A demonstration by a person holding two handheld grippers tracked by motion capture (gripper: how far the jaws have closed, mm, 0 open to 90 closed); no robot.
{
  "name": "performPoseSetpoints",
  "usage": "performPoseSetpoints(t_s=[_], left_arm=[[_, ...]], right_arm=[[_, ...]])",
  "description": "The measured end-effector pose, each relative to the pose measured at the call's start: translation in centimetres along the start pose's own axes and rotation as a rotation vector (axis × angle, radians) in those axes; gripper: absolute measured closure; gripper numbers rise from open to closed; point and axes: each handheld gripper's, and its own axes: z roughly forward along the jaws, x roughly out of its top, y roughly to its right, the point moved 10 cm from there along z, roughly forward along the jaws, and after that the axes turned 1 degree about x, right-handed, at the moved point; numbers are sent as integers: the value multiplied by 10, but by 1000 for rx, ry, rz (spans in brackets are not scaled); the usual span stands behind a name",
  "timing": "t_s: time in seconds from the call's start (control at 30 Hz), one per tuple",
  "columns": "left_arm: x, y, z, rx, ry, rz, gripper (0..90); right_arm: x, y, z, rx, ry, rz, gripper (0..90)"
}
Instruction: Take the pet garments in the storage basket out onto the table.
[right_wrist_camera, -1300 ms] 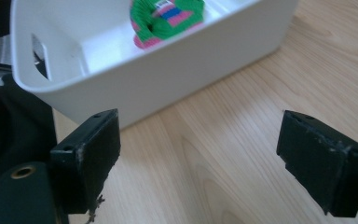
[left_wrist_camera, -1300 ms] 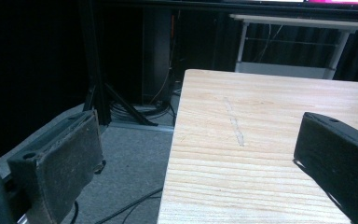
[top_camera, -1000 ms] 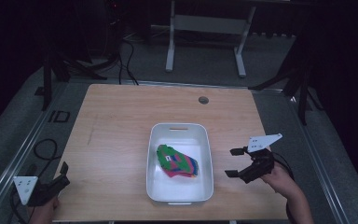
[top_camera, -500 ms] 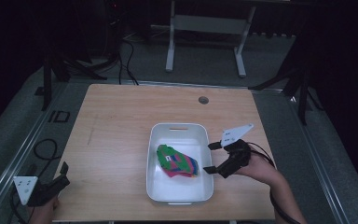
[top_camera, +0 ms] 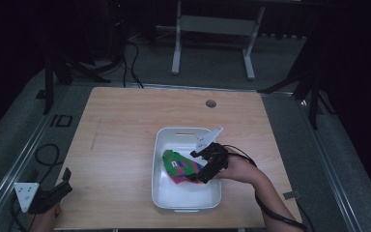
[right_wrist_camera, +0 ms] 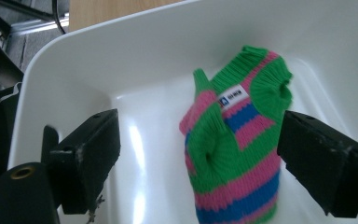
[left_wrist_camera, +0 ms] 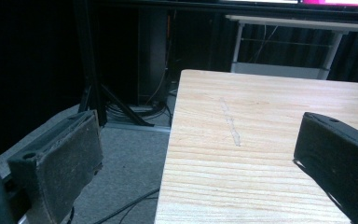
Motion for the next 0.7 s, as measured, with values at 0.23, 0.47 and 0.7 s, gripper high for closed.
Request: performPoseSetpoints(t_s=[0.23,0.47,0.7], left_arm=[[0,0,0,-6,1,-1,13],[0,0,0,-11,0,-4,14],[0,1,0,-13,2,-3,14]], right_arm=[[6,-1,39,25,-110,-34,136],[5,3,63,3,-186,-74,152],[-7,9,83,-44,-303,-90,187]])
